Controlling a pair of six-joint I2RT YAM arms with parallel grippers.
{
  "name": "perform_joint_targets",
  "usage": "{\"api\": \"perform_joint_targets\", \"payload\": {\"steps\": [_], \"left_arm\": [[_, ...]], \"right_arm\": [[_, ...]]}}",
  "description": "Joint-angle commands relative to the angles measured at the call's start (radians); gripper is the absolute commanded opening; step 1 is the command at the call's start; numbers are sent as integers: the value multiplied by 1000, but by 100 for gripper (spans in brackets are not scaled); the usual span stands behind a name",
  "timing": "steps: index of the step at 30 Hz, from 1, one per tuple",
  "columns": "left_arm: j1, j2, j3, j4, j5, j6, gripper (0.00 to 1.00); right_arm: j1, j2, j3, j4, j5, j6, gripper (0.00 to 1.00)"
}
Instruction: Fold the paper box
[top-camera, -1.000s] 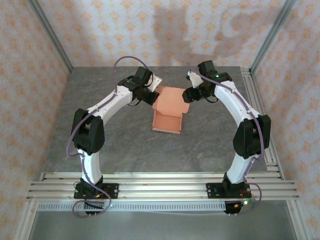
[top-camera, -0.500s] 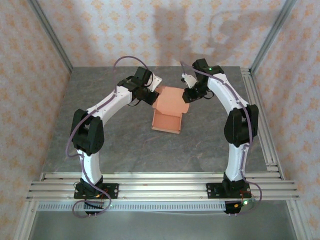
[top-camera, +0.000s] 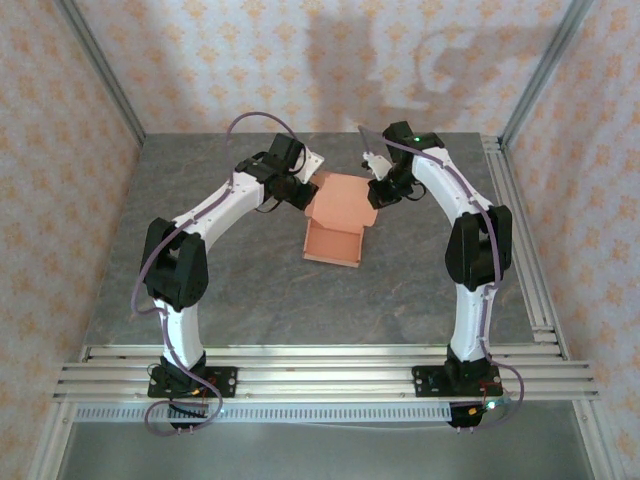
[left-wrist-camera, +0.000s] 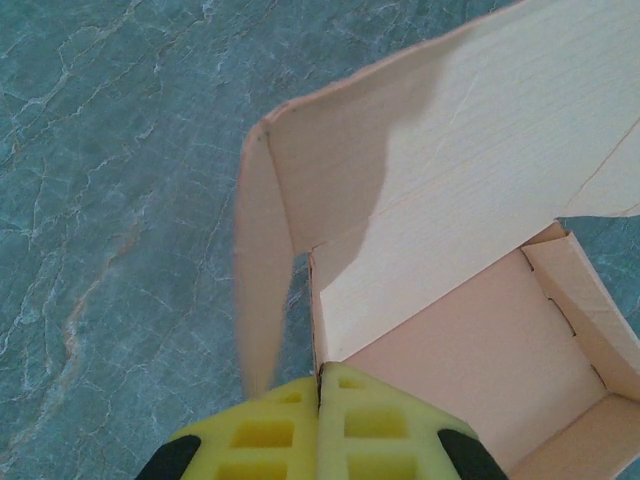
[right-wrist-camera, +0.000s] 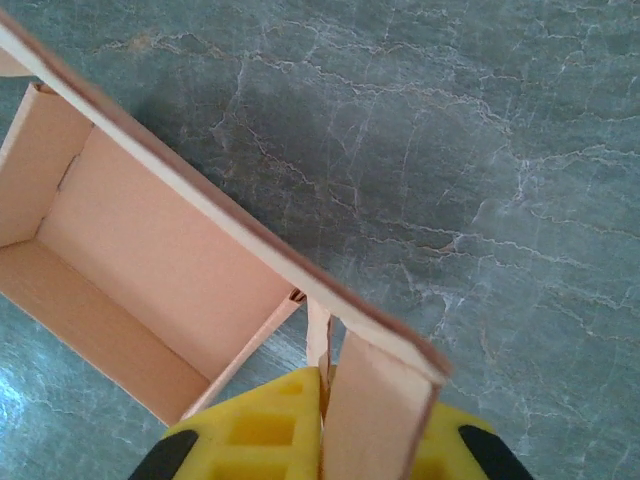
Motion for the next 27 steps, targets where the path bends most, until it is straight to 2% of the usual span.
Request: {"api": "perform_joint_targets", "payload": {"steps": [1,8,10,11,14,27], "left_arm": [[0,-37,13,-8,-2,19,0],[0,-40,16,-3,-18,-2,2],[2,-49,16,0,-27,-25,23],[1,-53,18,-1,-27,-35,30],[1,-61,29,-22,-29,-54,39],[0,-25,119,-168,-31,-16,42]], "right_arm": [[-6,-1,22,-8,14,7,5],[-5,-26,4,12,39,10,0],[-6,-52,-39,63,47,5,0],[-5,-72,-71,101,53,5,0],[-5,-125,-144,182,65,-1,0],[-5,-186,-200,209,56,-19,0]]}}
